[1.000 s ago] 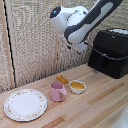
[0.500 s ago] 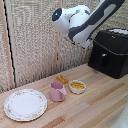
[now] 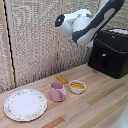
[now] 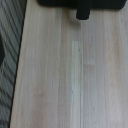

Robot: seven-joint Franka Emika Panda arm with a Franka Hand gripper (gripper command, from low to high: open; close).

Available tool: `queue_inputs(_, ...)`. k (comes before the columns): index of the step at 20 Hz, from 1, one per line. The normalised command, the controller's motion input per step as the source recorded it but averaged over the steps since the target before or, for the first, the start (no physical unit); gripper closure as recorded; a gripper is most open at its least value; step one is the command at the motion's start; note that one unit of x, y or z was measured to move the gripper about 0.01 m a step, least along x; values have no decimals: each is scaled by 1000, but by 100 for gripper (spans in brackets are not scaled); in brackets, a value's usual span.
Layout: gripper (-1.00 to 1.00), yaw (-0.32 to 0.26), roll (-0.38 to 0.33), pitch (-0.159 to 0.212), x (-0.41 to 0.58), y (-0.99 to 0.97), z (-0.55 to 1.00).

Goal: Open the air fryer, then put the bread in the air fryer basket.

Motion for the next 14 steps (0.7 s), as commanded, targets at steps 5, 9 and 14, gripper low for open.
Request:
queue_inputs(5, -100, 7, -21, -63, 1, -513, -434)
queue_inputs(9, -100, 30, 0, -44, 20, -626, -425)
queue_inputs(14, -100, 15, -7, -3, -30, -652, -298)
